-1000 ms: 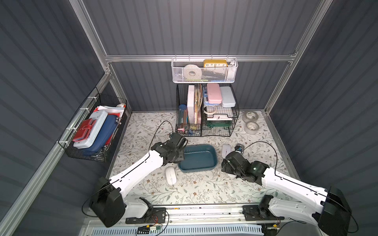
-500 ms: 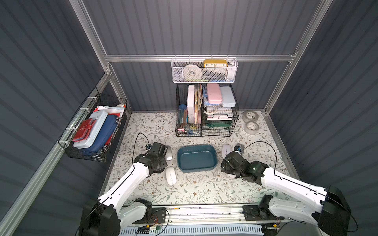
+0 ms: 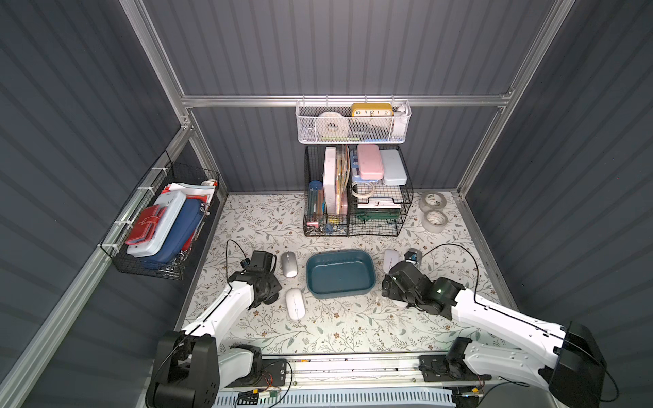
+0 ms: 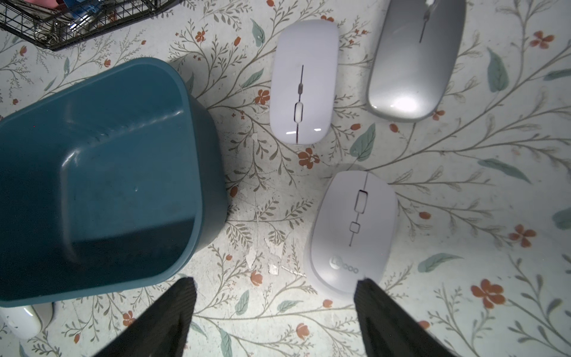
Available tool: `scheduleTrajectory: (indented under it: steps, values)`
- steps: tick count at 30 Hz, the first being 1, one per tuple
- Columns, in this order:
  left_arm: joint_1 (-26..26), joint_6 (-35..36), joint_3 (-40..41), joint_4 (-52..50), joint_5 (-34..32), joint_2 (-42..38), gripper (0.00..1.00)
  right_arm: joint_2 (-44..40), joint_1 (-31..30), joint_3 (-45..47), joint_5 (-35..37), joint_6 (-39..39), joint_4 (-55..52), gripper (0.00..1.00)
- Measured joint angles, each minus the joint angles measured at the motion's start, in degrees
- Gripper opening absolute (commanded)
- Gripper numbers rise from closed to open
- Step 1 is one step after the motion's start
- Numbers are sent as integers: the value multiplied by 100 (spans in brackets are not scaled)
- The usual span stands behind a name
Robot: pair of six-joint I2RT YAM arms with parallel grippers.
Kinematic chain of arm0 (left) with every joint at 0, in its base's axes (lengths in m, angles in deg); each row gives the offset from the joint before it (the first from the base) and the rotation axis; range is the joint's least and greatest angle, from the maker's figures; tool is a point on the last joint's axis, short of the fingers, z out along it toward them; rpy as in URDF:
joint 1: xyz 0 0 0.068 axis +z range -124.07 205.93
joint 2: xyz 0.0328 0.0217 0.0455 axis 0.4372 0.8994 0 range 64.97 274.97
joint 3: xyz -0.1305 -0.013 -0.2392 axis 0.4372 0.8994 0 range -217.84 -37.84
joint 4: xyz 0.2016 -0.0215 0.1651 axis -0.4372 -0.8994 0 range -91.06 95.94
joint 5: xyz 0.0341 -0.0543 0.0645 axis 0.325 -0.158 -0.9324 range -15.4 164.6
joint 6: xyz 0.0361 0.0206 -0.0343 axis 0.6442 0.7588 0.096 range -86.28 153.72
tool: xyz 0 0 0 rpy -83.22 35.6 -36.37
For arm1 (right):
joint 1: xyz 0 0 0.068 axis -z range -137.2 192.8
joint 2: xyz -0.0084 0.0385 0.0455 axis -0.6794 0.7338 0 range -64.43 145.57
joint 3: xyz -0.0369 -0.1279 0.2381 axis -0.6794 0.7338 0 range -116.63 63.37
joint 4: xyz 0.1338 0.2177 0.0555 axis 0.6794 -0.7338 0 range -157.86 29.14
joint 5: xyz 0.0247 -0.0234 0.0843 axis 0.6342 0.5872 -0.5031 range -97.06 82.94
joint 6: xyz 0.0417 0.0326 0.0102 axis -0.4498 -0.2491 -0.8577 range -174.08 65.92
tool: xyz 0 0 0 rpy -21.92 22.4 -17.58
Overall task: Take out the mouse from the storage box
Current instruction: Place the mouse at the center of the board, then reset both arms
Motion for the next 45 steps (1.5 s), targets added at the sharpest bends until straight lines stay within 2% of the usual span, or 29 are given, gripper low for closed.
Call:
scheduleTrajectory:
  steps: [8,14,16,28,34,39,45]
  values:
    - [74,-55,66,181,201,133,62,81,0,-46,0,2,2,86]
    - [74,-166,175,232,286,140,66,122,0,-55,0,2,2,86]
    - [74,-195,175,254,304,144,71,122,-2,-55,0,2,2,86]
    - [74,-286,177,302,319,72,73,122,-9,-55,-2,0,0,86]
    - [74,-258,83,-37,297,-619,84,94,-11,-55,2,-2,-59,86]
    - [74,-48,-291,-258,289,-1467,99,-173,-20,-55,151,7,-155,87]
    - [76,339,-535,-223,439,-2238,99,-734,-20,-105,337,114,-278,88]
